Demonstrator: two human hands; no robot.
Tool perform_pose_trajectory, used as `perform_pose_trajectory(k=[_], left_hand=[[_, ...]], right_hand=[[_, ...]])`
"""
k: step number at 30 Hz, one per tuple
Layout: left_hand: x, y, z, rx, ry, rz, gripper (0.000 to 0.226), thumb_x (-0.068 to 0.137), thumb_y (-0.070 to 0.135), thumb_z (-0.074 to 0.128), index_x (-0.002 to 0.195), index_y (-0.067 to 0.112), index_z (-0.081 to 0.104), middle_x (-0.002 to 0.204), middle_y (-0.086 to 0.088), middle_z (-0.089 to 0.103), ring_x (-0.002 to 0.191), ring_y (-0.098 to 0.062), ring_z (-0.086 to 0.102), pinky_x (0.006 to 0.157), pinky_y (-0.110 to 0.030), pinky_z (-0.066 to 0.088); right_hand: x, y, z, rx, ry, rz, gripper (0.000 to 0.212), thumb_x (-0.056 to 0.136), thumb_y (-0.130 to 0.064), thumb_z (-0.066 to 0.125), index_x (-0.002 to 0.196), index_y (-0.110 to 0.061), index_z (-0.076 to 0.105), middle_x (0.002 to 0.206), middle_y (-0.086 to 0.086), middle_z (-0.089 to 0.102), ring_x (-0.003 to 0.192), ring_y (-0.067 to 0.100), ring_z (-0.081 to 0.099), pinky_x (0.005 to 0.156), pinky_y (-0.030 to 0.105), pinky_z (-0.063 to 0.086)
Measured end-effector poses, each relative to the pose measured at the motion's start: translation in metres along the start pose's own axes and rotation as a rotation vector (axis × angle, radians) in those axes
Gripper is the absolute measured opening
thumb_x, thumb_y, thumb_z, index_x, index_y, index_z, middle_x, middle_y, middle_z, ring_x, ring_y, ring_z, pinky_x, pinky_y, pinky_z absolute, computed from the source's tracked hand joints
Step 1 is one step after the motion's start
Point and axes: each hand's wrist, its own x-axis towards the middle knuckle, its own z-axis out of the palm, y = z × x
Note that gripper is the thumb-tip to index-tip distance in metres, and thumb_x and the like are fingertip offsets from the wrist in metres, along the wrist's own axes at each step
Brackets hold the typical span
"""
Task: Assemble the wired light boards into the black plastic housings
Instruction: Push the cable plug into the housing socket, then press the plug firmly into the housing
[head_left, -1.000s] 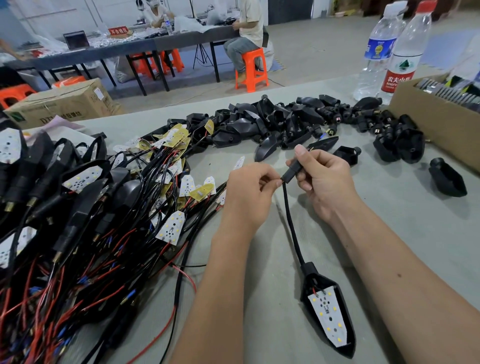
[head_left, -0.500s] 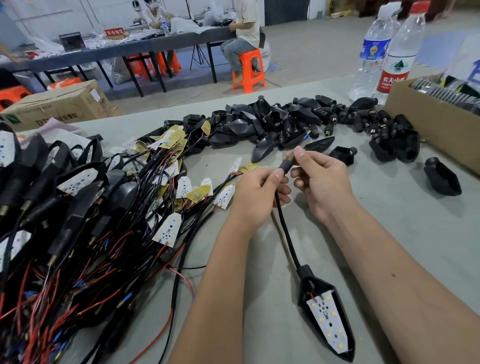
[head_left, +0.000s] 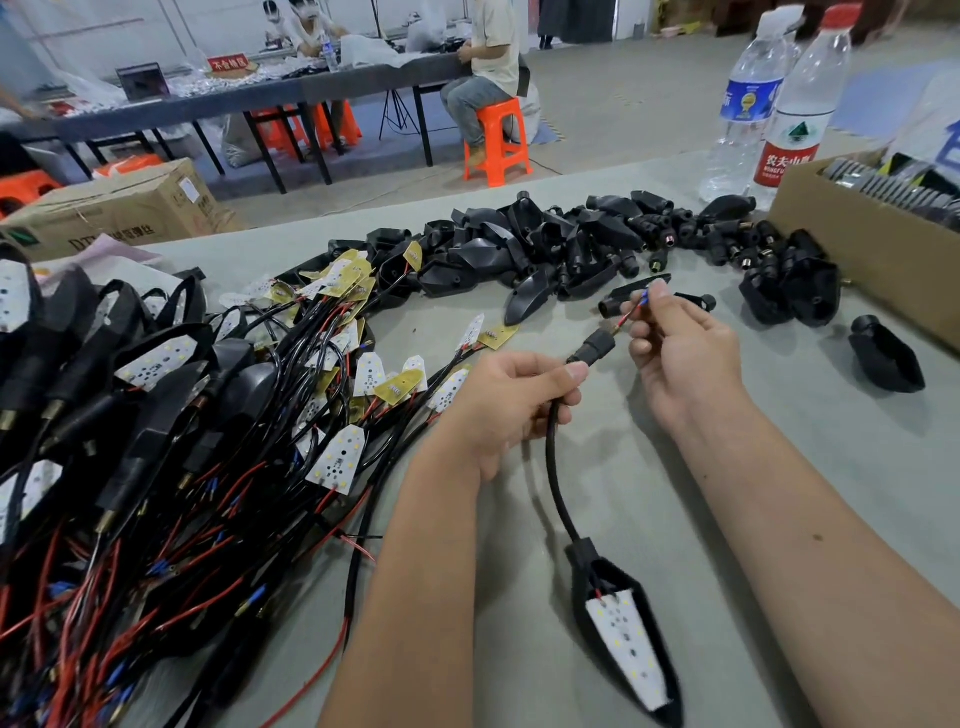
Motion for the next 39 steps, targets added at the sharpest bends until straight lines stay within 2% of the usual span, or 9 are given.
perform_pose_trajectory(k=[6,11,13,16,19,25,30,36,39], left_hand=[[0.000,-0.001,0.000,0.004,-0.025,0.009,0.011,0.099,0.009,0.065,0.097,0.004,0.074,0.074,-0.002,0.071,0.056,-0.010,0.056,0.053,-0.018,0.045],[0.000,0.001,0.007,-0.002,0.060,-0.021,0.021,0.099,0.025,0.068,0.094,0.006,0.065,0.076,-0.005,0.068,0.050,-0.011,0.051,0.047,-0.019,0.041],[0.001,0.002,0.011,0.062,0.108,-0.024,0.028,0.094,0.033,0.073,0.096,0.008,0.062,0.075,-0.004,0.069,0.047,-0.011,0.050,0.046,-0.020,0.039],[0.001,0.001,0.015,0.109,0.142,-0.011,0.029,0.091,0.029,0.078,0.101,0.009,0.059,0.073,-0.004,0.070,0.044,-0.011,0.049,0.044,-0.021,0.038],[0.000,0.001,0.015,0.120,0.153,-0.001,0.028,0.091,0.023,0.078,0.109,0.011,0.060,0.070,-0.003,0.070,0.042,-0.012,0.049,0.042,-0.019,0.037],[-0.001,0.001,0.018,0.086,0.159,-0.003,0.007,0.102,0.012,0.061,0.102,0.005,0.061,0.070,-0.005,0.068,0.043,-0.012,0.058,0.042,-0.020,0.042],[-0.003,0.010,0.019,0.039,0.024,-0.066,0.024,0.110,0.022,0.047,0.096,0.006,0.059,0.067,-0.003,0.072,0.051,-0.015,0.064,0.047,-0.020,0.048],[-0.008,0.011,0.014,0.089,-0.106,-0.096,0.014,0.102,0.021,0.062,0.096,0.008,0.063,0.074,-0.004,0.075,0.059,-0.016,0.070,0.057,-0.021,0.056],[-0.010,0.011,0.008,0.089,-0.113,-0.108,0.014,0.100,0.023,0.065,0.097,0.010,0.064,0.076,-0.003,0.075,0.061,-0.017,0.071,0.059,-0.022,0.057]], right_hand=[[0.002,0.000,0.001,0.061,0.081,-0.004,0.025,0.106,-0.014,0.058,0.083,-0.005,0.062,0.071,0.008,0.070,0.051,0.009,0.051,0.046,0.017,0.042],[0.001,0.003,0.003,-0.015,-0.011,-0.003,0.025,0.109,-0.017,0.050,0.086,-0.010,0.056,0.071,0.010,0.074,0.049,0.009,0.050,0.041,0.019,0.038],[0.002,0.001,0.003,-0.008,-0.049,0.006,0.021,0.107,-0.014,0.053,0.088,-0.008,0.059,0.070,0.009,0.073,0.051,0.010,0.050,0.042,0.018,0.037],[0.003,-0.001,0.000,0.006,-0.166,0.028,0.012,0.101,-0.008,0.063,0.090,-0.005,0.067,0.076,0.008,0.071,0.058,0.009,0.053,0.048,0.016,0.043],[0.005,-0.001,-0.003,-0.066,-0.234,0.021,0.010,0.099,-0.007,0.066,0.092,-0.002,0.072,0.081,0.008,0.070,0.059,0.008,0.054,0.053,0.015,0.046],[0.005,0.005,-0.008,-0.419,-0.294,-0.059,0.008,0.096,-0.006,0.069,0.091,-0.005,0.075,0.076,0.007,0.066,0.059,0.010,0.056,0.055,0.018,0.048],[0.004,0.007,-0.006,-0.423,-0.213,-0.130,0.006,0.095,-0.007,0.071,0.094,-0.004,0.076,0.072,0.005,0.071,0.057,0.009,0.059,0.051,0.019,0.049],[0.007,0.002,-0.009,-0.338,-0.038,-0.173,0.009,0.100,-0.010,0.066,0.096,-0.009,0.074,0.071,0.005,0.075,0.055,0.012,0.065,0.050,0.020,0.052],[0.004,0.003,-0.007,-0.337,-0.032,-0.203,0.011,0.101,-0.009,0.064,0.096,-0.010,0.073,0.072,0.006,0.074,0.054,0.013,0.067,0.052,0.020,0.054]])
